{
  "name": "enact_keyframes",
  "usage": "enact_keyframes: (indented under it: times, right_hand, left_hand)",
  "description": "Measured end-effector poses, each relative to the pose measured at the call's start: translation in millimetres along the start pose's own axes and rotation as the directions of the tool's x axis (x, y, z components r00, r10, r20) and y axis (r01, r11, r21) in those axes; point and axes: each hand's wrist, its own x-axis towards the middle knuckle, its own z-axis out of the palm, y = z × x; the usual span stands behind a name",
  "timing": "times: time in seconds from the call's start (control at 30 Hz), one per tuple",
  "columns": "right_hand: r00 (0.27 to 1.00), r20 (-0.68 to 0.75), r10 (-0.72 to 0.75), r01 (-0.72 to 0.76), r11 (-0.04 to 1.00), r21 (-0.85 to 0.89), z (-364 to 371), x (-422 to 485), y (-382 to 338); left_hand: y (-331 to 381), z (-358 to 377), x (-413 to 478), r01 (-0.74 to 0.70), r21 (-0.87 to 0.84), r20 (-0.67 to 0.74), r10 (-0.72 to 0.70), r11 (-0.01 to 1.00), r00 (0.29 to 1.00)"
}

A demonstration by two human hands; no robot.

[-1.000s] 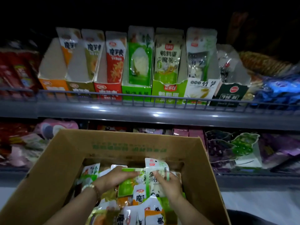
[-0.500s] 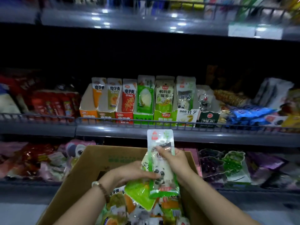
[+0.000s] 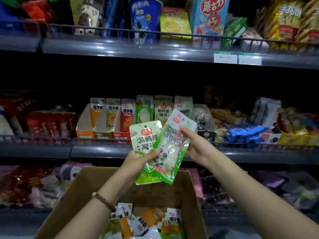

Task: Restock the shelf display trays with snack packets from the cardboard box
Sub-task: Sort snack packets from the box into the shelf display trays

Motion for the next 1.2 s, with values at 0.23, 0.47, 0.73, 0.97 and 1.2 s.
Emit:
enact_keyframes:
  times: [0.23, 0.47, 0.73, 0.97, 1.2]
  right_hand:
    - [0.993, -0.074, -0.09, 0.079, 0.987, -0.142, -18, 22, -32]
    - [0.962, 0.129, -0.242, 0.272, 0.777, -0.567, -45, 38, -64]
    - [0.922, 0.044, -0.384, 0.35, 0.783, -0.515, -84, 76, -97]
    - [0.754, -0.12, -0.646, 0.467, 0.655, -0.594, -110, 145, -119]
    - [0.831, -0.021, -0.556, 0.267, 0.431, -0.862, -100, 195, -118]
  left_hand:
    - [17, 14, 21, -0.025, 0.036, -0.017, 0.026, 0.999, 1.0]
    - [27, 36, 55, -0.062, 0.088, -0.083, 0.07, 0.994, 0.994]
    - [44, 57, 101, -0.039, 0.295, -0.087, 0.067, 0.955, 0.994]
    - [54, 41, 145, 0.042, 0.379, -0.227, 0.049, 0.925, 0.973]
    - [45, 34, 178, 0.047, 0.336, -0.196, 0.021, 0.941, 0.98]
